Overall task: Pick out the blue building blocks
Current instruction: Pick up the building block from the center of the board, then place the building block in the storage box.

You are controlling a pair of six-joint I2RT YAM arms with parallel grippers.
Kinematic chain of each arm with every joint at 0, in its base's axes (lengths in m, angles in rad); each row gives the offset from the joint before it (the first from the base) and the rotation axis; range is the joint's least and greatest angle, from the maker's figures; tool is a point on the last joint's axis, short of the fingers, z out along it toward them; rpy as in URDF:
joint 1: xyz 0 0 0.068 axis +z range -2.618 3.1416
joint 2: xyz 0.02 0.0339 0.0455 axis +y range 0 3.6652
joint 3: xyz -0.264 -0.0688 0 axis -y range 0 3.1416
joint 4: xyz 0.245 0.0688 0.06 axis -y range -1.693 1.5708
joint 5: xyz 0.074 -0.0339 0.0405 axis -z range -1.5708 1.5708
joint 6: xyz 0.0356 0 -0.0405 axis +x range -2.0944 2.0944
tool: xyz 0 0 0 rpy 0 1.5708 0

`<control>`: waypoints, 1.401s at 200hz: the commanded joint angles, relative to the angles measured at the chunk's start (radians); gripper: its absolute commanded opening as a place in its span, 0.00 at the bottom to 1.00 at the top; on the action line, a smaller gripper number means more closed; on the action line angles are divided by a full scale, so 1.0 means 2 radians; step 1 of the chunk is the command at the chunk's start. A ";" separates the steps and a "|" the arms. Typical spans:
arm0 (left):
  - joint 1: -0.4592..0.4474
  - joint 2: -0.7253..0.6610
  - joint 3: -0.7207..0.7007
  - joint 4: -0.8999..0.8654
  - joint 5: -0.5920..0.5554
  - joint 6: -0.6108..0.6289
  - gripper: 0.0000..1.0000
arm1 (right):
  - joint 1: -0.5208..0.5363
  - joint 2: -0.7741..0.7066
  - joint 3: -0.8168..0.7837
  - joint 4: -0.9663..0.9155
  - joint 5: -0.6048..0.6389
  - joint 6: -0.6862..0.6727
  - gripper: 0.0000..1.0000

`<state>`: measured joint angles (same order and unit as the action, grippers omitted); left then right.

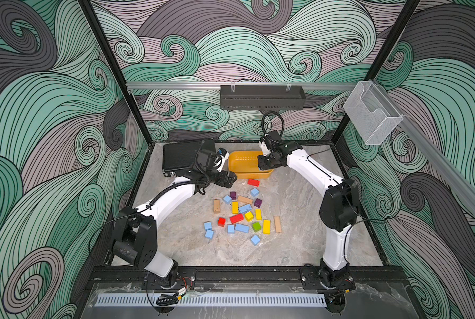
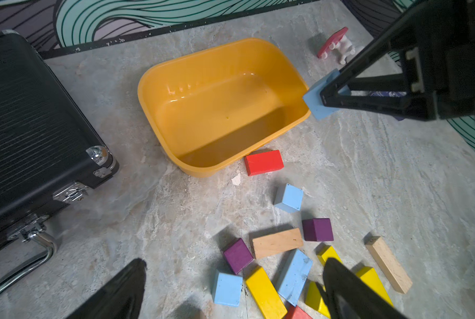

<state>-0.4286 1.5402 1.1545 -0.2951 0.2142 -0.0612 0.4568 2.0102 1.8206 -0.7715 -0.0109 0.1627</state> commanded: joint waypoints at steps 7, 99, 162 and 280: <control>-0.004 0.031 0.029 0.001 0.001 -0.006 0.99 | -0.016 0.036 0.036 -0.010 -0.009 -0.005 0.00; -0.003 0.097 0.075 -0.025 -0.019 -0.015 0.99 | -0.025 0.153 0.134 -0.017 0.014 -0.010 0.00; -0.003 0.108 0.084 -0.039 -0.023 -0.024 0.99 | -0.026 0.184 0.142 -0.016 0.012 -0.008 0.13; -0.003 0.082 0.073 -0.044 -0.032 -0.022 0.98 | -0.027 0.166 0.140 -0.017 -0.008 0.001 0.49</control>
<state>-0.4286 1.7447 1.2903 -0.3576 0.1646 -0.0990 0.4053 2.3737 2.0827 -0.7898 -0.0113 0.1535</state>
